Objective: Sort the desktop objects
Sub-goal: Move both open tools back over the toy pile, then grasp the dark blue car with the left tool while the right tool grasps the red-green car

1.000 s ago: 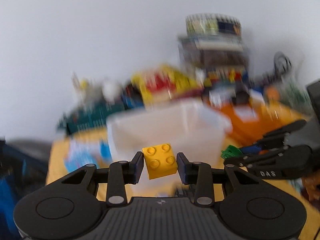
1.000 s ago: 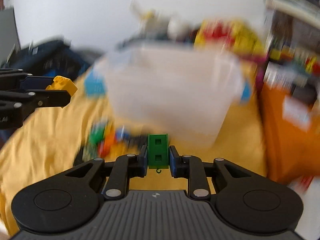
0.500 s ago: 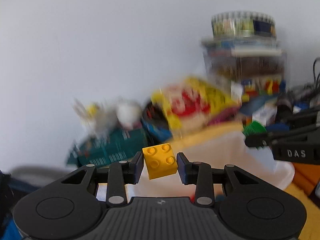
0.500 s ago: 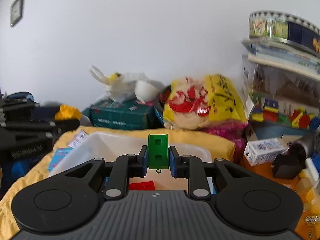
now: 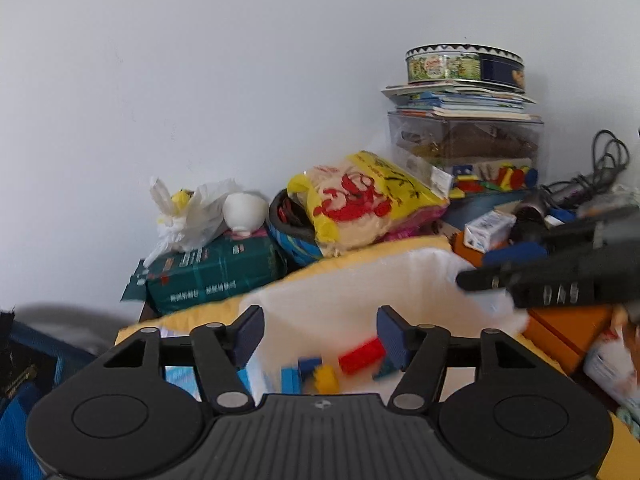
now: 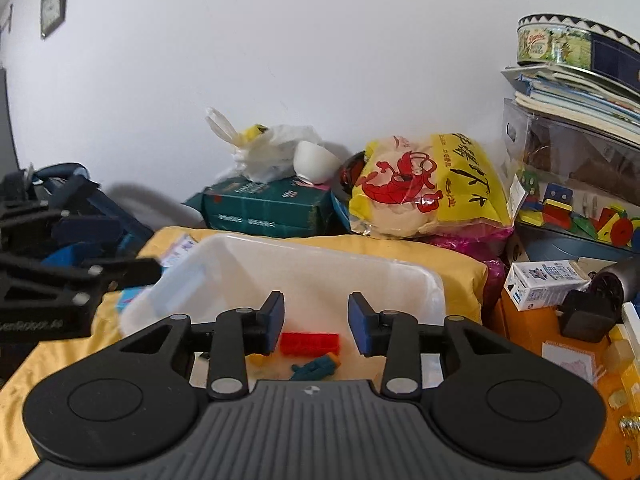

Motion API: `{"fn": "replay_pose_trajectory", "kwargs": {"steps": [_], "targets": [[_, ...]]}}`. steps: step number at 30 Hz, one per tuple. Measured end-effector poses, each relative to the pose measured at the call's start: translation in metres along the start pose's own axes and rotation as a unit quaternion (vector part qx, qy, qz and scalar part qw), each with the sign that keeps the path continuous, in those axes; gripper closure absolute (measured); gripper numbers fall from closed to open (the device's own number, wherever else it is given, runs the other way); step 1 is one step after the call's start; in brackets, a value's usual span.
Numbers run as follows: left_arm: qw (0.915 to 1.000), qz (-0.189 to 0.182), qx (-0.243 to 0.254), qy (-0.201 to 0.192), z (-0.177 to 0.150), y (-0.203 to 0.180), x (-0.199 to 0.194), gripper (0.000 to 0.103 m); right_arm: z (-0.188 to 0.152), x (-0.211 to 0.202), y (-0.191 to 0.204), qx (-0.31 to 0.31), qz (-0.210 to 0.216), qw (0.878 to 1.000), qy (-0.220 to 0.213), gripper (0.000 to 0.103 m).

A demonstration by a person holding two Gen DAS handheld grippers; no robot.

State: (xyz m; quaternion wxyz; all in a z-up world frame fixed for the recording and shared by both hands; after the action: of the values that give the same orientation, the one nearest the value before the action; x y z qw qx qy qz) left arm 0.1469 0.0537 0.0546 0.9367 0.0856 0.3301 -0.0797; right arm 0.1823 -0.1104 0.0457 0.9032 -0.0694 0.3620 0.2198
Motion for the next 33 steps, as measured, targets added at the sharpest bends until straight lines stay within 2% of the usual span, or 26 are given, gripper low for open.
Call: {"fn": "replay_pose_trajectory", "kwargs": {"steps": [7, 10, 13, 16, 20, 21, 22, 23, 24, 29, 33], "targets": [[0.9971, -0.026, -0.033, 0.064, -0.074, -0.012, -0.02, 0.036, -0.03, -0.029, 0.011, -0.02, 0.041, 0.999, 0.02, 0.063], [0.9925, -0.044, -0.047, 0.104, -0.112, -0.024, -0.014, 0.036, -0.054, -0.028, 0.025, -0.049, 0.044, 0.997, 0.045, 0.062], [0.9876, -0.041, -0.044, 0.145, -0.147, -0.035, -0.007, 0.036, -0.088, -0.017, 0.043, -0.071, 0.064, 0.992, 0.084, 0.062], [0.9828, -0.033, -0.062, 0.17, -0.168, -0.036, 0.002, 0.036, -0.123, -0.002, 0.058, -0.074, 0.074, 0.986, 0.128, 0.062], [0.975, -0.033, -0.123, 0.182, -0.174, -0.02, 0.023, 0.037, -0.158, 0.007, 0.074, -0.067, 0.084, 0.981, 0.162, 0.062], [0.9721, -0.033, -0.136, 0.188, -0.174, -0.016, 0.031, 0.045, -0.162, 0.007, 0.076, -0.064, 0.088, 0.98, 0.164, 0.062], [0.9693, -0.033, -0.145, 0.196, -0.176, -0.013, 0.04, 0.063, -0.166, 0.006, 0.079, -0.06, 0.092, 0.98, 0.164, 0.062], [0.9658, -0.032, -0.152, 0.207, -0.178, -0.01, 0.049, 0.073, -0.167, 0.005, 0.08, -0.057, 0.095, 0.98, 0.166, 0.062], [0.9608, -0.032, -0.162, 0.222, -0.18, -0.007, 0.058, 0.078, -0.169, 0.004, 0.08, -0.056, 0.094, 0.98, 0.166, 0.062], [0.9545, -0.043, -0.184, 0.231, -0.185, -0.004, 0.074, 0.074, -0.172, 0.002, 0.076, -0.053, 0.083, 0.981, 0.166, 0.058], [0.9596, -0.052, -0.154, 0.23, -0.185, -0.013, 0.068, 0.079, -0.173, 0.01, 0.067, -0.033, 0.071, 0.983, 0.167, 0.058]]}}
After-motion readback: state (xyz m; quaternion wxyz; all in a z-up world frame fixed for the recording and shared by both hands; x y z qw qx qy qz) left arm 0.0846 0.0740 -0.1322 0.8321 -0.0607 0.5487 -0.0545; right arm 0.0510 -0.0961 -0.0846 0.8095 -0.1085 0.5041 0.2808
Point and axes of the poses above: each gripper's, at about its wrist camera, not at the fingertips, and x roughly the way its jaws point, y to its left, z to its top, the point moved 6 cm from there along x, roughly the way its jaws point, and after that the axes turned 13 degrees about y, right-handed, at the moved point
